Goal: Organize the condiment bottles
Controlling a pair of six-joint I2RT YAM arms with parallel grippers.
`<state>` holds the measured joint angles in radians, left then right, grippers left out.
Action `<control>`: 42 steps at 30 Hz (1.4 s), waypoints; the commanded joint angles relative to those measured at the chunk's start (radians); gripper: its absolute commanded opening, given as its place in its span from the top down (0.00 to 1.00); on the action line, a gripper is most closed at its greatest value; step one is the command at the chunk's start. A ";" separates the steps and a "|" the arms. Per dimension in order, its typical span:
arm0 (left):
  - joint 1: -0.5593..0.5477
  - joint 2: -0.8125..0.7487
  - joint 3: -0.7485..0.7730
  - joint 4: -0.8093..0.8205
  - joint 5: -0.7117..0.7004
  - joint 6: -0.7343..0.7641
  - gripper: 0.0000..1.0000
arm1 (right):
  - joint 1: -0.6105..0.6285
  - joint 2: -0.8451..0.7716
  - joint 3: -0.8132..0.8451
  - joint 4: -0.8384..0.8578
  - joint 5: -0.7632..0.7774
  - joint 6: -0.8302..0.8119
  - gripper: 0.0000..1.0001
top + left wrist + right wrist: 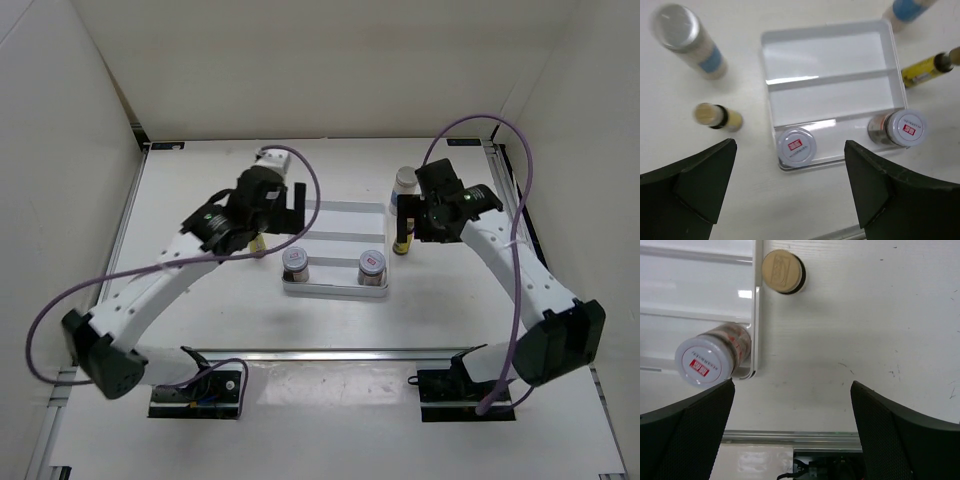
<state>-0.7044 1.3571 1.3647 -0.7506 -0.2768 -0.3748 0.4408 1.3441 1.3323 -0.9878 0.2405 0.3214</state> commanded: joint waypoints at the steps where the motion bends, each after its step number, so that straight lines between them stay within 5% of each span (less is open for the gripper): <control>1: 0.009 -0.148 0.001 -0.046 -0.195 0.086 0.00 | -0.053 0.064 0.030 0.087 -0.078 -0.056 0.00; 9: 0.238 -0.334 -0.275 -0.001 -0.266 0.129 0.00 | -0.063 0.210 0.093 0.161 -0.107 -0.087 0.10; 15: 0.269 -0.388 -0.430 0.092 -0.266 0.099 0.00 | -0.082 0.312 0.142 0.170 -0.089 -0.114 0.24; 28: 0.278 -0.378 -0.431 0.111 -0.277 0.089 0.00 | -0.102 0.386 0.160 0.190 -0.078 -0.133 0.53; 35: 0.278 -0.355 -0.431 0.111 -0.268 0.089 0.00 | -0.102 0.330 0.206 0.170 -0.069 -0.142 0.84; 42: 0.278 -0.346 -0.431 0.111 -0.259 0.089 0.00 | -0.045 0.267 0.324 0.072 -0.058 -0.163 0.94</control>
<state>-0.4309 1.0119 0.9249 -0.6521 -0.5358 -0.2779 0.3653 1.7031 1.5501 -0.8890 0.1684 0.1776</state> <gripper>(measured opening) 0.998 0.373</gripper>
